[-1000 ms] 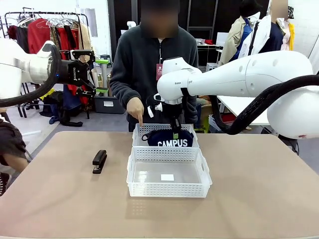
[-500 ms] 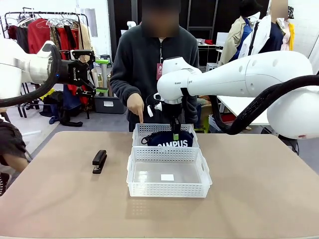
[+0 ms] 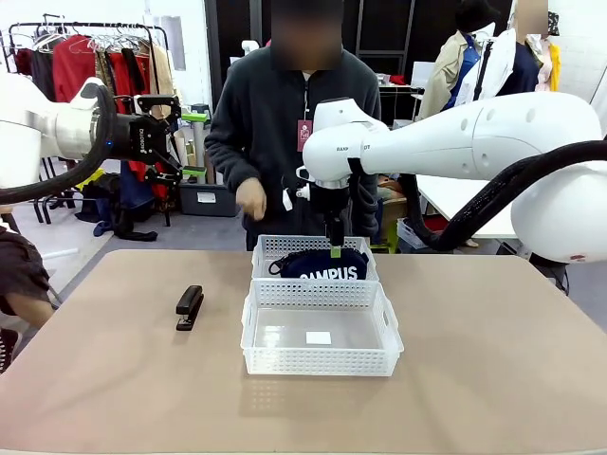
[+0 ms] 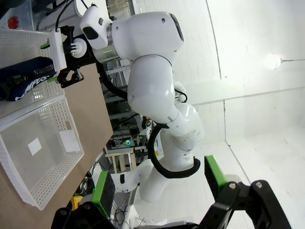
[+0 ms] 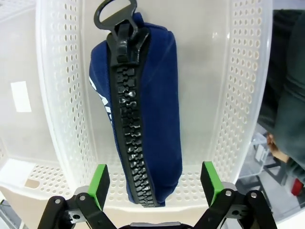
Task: Distribute items into two baskets.
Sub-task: Place the picked Pencil pouch into the Organizing basket as instructed by the person.
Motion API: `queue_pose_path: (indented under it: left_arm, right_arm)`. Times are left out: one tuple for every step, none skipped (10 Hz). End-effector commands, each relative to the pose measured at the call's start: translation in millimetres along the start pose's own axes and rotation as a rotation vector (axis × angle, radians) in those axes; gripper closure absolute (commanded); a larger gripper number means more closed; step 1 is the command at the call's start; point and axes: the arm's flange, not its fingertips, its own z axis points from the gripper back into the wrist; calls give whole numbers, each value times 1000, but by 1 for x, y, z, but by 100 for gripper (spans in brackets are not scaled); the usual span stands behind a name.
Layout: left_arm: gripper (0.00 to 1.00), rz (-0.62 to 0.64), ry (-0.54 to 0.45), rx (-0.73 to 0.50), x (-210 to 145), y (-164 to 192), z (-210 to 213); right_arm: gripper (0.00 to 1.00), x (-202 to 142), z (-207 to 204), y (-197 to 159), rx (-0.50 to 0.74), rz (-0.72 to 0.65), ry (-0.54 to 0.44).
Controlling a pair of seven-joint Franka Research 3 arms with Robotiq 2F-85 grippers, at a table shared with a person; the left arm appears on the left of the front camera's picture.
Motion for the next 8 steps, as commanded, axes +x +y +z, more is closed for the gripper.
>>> queue_pose_path:
  left_arm:
    - [0,-4,-6,0,0,-2,1]
    - [0,-4,-6,0,0,-2,1]
    - [0,-4,-6,0,0,-2,1]
    - [0,-4,-6,0,0,-2,1]
    - [0,-4,-6,0,0,-2,1]
    - [0,-4,-6,0,0,-2,1]
    - [0,-4,-6,0,0,-2,1]
    - [0,-4,-6,0,0,-2,1]
  right_arm:
    - [0,-2,13,-4,16,-48,-40]
    - [0,-3,17,-4,17,-64,-56]
    - [0,-7,22,-4,9,-78,-67]
    - [0,-10,27,-5,15,-88,-90]
    - [0,-13,33,-5,24,-112,-119]
    - [0,-16,37,-5,38,-125,-140]
    - [0,-11,22,-5,11,-74,-75]
    - [0,-11,22,-5,11,-74,-75]
